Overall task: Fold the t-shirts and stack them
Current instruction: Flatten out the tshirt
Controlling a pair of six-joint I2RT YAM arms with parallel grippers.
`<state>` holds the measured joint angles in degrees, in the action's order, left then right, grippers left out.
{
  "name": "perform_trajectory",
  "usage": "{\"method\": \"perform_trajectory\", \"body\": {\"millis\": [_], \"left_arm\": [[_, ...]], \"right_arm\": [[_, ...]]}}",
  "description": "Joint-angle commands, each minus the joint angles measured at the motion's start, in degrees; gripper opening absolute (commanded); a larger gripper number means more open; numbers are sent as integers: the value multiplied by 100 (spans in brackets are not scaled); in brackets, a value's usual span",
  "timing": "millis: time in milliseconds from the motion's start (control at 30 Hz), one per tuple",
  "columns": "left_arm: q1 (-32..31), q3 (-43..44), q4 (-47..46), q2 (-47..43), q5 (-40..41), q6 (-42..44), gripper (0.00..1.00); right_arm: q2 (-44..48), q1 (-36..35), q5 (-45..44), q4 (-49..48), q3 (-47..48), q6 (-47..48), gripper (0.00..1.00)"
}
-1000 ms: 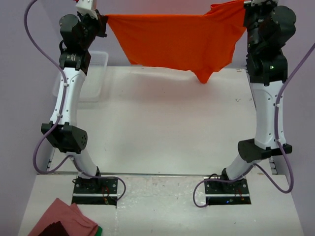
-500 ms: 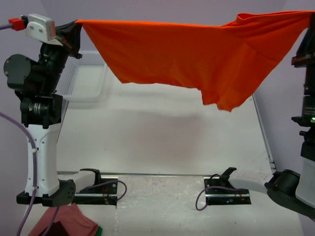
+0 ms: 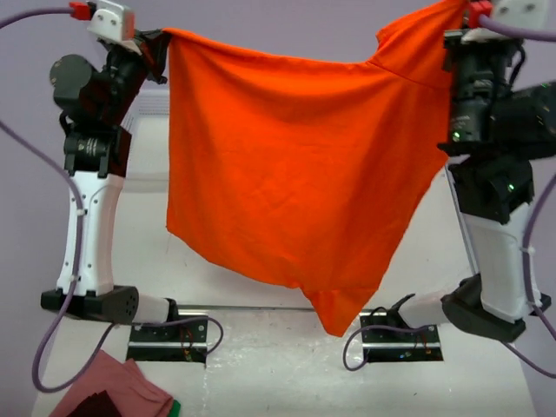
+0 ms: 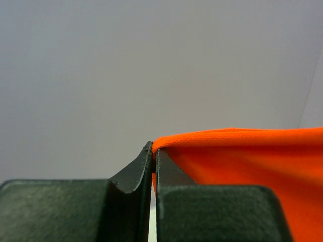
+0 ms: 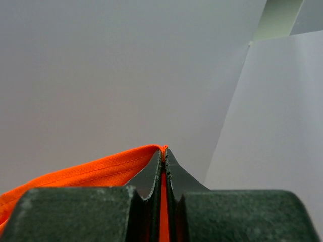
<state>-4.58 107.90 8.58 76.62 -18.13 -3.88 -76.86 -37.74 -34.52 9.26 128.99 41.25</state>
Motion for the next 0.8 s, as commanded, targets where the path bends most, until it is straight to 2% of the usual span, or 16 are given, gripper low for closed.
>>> {"method": "perform_trajectory", "body": {"millis": [0, 133, 233, 267, 333, 433, 500, 767], "left_arm": [[19, 108, -224, 563, 11, -78, 0], [18, 740, -410, 1781, -225, -201, 0], [10, 1969, -7, 2836, -340, -157, 0], [1, 2625, 125, 3050, -358, -140, 0], [1, 3086, 232, 3402, -376, -113, 0], [1, 2922, -13, 3342, -367, -157, 0], [-8, 2519, -137, 3088, -402, -192, 0], [-122, 840, -278, 1726, -261, -166, 0]], "right_arm": [[-522, 616, 393, 243, 372, -415, 0], [-1347, 1302, 929, 524, 1196, -811, 0], [-1875, 1751, 1298, 656, 1619, -1102, 0], [-1964, 1813, 1325, 691, 1682, -1137, 0], [-2140, 1936, 1378, 858, 1857, -1295, 0], [-2105, 1945, 1378, 946, 1823, -1339, 0], [-2018, 1937, 1361, 1008, 1762, -1383, 0], [-683, 1569, 1115, 789, 322, -1288, 0]]}}
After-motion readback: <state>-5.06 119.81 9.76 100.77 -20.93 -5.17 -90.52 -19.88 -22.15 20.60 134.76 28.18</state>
